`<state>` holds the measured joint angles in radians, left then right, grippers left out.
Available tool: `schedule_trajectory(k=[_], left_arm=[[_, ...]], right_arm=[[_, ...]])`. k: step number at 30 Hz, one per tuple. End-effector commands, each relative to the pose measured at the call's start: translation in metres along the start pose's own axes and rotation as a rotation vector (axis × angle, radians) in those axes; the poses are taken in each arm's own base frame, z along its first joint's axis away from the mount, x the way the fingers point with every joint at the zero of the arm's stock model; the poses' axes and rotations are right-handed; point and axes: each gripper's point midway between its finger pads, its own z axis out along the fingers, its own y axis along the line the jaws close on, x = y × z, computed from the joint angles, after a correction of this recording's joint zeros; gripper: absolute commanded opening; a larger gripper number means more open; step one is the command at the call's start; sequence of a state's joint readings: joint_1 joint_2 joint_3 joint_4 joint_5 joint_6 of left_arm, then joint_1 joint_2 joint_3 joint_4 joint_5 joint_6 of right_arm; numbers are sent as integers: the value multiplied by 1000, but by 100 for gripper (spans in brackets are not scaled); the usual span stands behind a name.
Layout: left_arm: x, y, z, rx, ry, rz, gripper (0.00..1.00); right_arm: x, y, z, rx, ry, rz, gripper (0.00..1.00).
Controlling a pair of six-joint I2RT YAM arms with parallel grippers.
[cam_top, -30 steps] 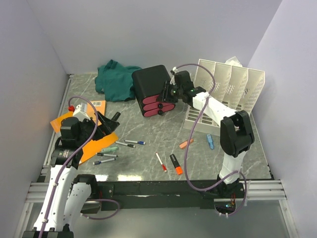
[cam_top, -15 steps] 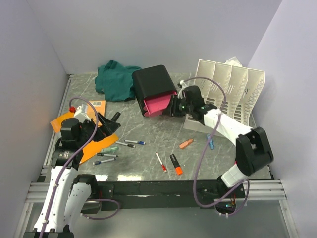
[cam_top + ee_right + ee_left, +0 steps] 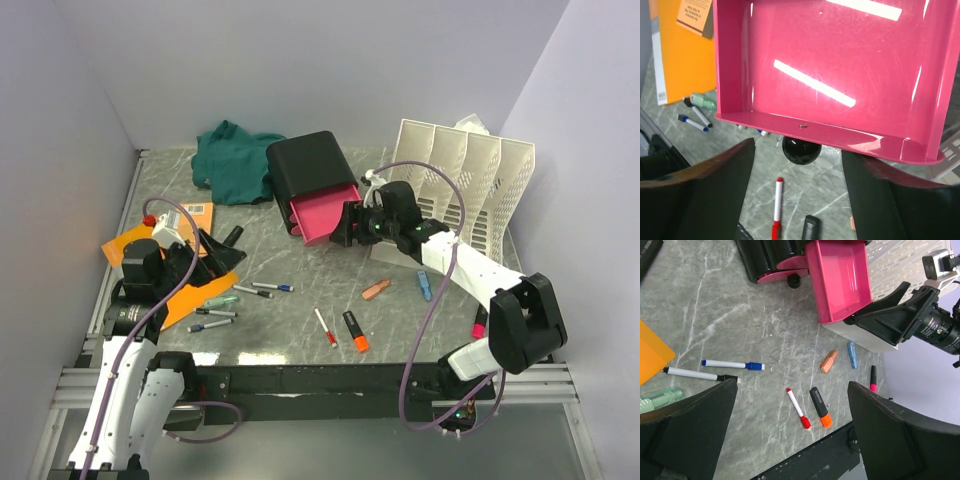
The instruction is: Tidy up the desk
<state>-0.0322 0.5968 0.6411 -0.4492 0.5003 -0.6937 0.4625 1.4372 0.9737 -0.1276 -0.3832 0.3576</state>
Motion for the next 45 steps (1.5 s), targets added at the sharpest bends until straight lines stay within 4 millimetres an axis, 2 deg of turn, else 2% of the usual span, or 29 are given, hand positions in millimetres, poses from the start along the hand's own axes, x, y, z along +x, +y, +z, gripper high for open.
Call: schedule_trajectory(k=[1, 6, 7, 12, 14, 15, 16, 18, 20, 23, 24, 25, 29, 31, 32, 34, 35, 36, 38, 39, 40, 41, 42, 45], left_arm=[[0, -10, -4, 53, 2, 39, 99], [1, -12, -5, 59, 13, 39, 100], [0, -12, -5, 56, 16, 38, 100], [-2, -11, -3, 34, 29, 51, 100], [-2, -6, 0, 7, 40, 54, 99], [0, -5, 2, -4, 50, 58, 100], [-1, -2, 5, -25, 57, 61, 99], [9, -3, 13, -37, 106, 70, 100], [16, -4, 21, -57, 124, 76, 99], [53, -24, 33, -29, 230, 124, 100], [60, -26, 37, -37, 247, 133, 99], [67, -30, 39, -35, 259, 128, 99], [107, -56, 41, 20, 323, 152, 99], [123, -62, 45, 3, 336, 132, 99], [140, -68, 43, 12, 368, 149, 100], [149, -72, 46, -22, 344, 104, 98], [161, -80, 44, -8, 363, 104, 96], [166, -78, 49, -38, 350, 96, 91], [184, -86, 50, -52, 362, 43, 89], [195, -83, 55, -90, 376, 44, 88], [196, -81, 61, -134, 347, 6, 88], [207, -80, 60, -152, 363, 15, 87], [215, -78, 67, -200, 369, 18, 87], [228, -69, 78, -343, 337, -14, 85]], right_arm=[[-23, 17, -14, -49, -79, -125, 83], [-22, 28, -36, -104, -93, -279, 95], [-15, 29, -40, -121, -70, -311, 99], [-4, 41, -74, -245, -52, -594, 100], [10, 46, -89, -299, 1, -654, 100], [11, 46, -97, -308, -2, -740, 100], [19, 45, -106, -317, 34, -745, 100], [20, 38, -120, -299, 26, -797, 100], [30, 28, -126, -281, 47, -775, 100], [38, 15, -134, -261, 38, -710, 100], [46, 10, -134, -261, 49, -690, 100], [46, 4, -135, -242, 40, -678, 100], [51, -10, -142, -184, -17, -650, 100], [58, -17, -140, -167, -30, -637, 100], [58, -22, -142, -146, -45, -623, 100], [63, -28, -139, -130, -59, -601, 100], [62, -31, -142, -115, -81, -588, 100], [64, -35, -141, -110, -95, -584, 100], [57, -40, -145, -71, -146, -553, 100], [53, -42, -147, -58, -168, -552, 100], [50, -43, -149, -54, -187, -541, 100], [49, -44, -151, -45, -201, -540, 100], [45, -54, -156, -6, -214, -522, 100], [39, -64, -163, 46, -235, -503, 100]])
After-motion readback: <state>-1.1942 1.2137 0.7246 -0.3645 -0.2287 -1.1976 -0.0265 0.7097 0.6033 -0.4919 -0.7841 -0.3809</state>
